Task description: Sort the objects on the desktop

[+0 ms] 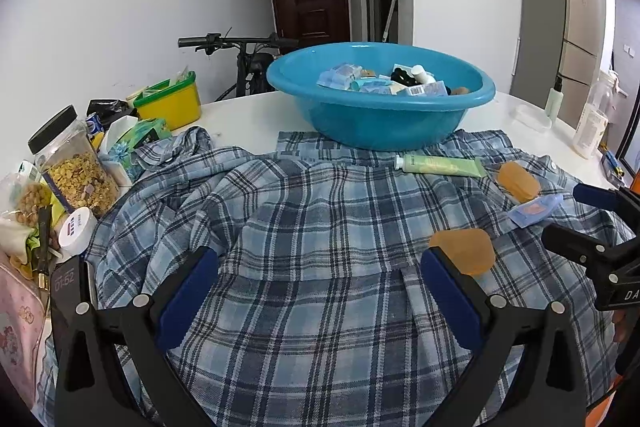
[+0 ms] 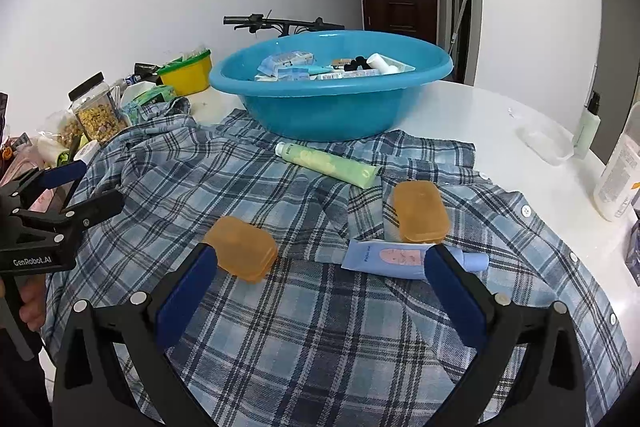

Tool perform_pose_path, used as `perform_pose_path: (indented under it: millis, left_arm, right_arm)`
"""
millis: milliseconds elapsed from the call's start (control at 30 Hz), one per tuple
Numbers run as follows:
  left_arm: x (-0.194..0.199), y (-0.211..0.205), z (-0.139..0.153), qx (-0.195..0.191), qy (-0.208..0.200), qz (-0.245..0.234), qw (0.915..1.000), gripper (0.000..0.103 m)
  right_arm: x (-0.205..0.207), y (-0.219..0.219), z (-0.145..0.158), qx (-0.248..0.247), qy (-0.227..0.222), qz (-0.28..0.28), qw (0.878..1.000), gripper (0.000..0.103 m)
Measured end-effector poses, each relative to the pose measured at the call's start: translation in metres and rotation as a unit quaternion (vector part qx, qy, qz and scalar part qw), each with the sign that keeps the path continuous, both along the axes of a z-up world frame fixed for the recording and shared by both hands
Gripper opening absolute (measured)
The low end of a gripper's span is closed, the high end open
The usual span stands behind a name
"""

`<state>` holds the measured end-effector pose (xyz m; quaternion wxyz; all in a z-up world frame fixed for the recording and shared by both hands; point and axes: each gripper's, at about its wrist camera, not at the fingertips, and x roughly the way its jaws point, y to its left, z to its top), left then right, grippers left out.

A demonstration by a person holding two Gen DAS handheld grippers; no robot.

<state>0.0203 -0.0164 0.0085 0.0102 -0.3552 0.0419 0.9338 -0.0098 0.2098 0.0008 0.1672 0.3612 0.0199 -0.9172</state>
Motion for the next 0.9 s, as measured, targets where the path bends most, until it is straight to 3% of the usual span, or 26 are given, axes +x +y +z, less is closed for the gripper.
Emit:
perform_pose_path:
  millis: [900]
  left_arm:
    - [-0.0010, 0.0076, -0.0017, 0.004, 0.003, -0.013, 0.9999, 0.103]
  right_arm:
    - [0.0026, -0.0027, -0.0025, -0.007, -0.002, 0.009, 1.000, 0.103]
